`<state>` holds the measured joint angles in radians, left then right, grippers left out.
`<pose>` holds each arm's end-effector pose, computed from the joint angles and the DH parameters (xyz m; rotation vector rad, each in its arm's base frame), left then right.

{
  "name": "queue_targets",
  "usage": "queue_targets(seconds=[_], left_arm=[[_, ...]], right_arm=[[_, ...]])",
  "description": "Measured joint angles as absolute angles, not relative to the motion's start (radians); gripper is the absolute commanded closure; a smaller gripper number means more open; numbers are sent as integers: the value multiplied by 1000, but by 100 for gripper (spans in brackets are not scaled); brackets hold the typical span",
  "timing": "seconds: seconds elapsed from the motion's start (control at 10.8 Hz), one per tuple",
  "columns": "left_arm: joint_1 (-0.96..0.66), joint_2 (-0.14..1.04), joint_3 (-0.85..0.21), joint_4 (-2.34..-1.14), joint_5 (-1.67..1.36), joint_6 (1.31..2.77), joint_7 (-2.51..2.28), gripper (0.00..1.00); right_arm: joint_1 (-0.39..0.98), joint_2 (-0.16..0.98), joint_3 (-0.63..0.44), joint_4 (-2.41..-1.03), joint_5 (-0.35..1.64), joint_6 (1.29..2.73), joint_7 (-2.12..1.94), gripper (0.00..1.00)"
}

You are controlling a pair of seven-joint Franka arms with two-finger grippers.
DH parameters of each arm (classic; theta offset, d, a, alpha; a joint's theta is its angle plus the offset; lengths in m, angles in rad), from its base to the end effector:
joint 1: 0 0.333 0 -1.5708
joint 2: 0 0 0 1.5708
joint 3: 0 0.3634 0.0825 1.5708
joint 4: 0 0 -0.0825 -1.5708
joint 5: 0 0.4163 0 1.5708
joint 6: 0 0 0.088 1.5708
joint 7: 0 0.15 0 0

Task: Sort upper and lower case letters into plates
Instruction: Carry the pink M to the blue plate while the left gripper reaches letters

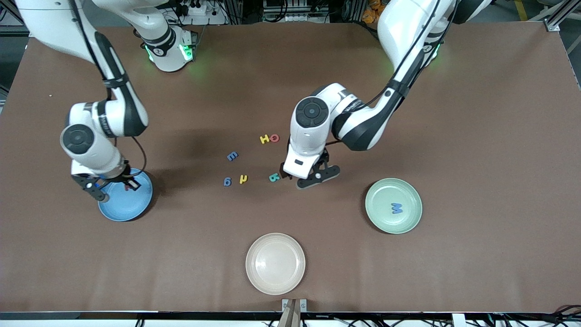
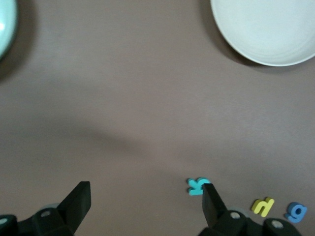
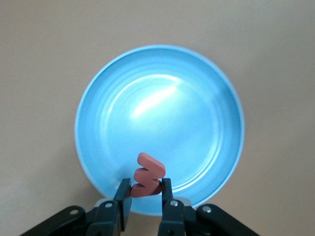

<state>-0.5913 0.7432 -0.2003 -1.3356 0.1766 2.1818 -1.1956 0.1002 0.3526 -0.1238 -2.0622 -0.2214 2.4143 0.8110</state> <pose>0.6057 -0.5447 0.2821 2.9980 0.5621 0.1221 0.6297 -0.0215 0.2417 2.8037 -0.9622 0.1070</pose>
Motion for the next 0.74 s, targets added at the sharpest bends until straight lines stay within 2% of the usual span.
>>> queue_targets(seconds=[0.19,0.56,0.74], left_arm=[[-665,795,-127,-1317,177,2245,-1196,10],[-746,878,-83,-1224,177,2252,-1207,12],[-748,885,-77,-1209,183,2279,-1038,14]], right_arm=[[103,364,-115,-2030,-221,2377,810,0],[119,376,-101,-2023,-219,2373,843,0],[149,379,-98,-2023,-192,2371,879,0]])
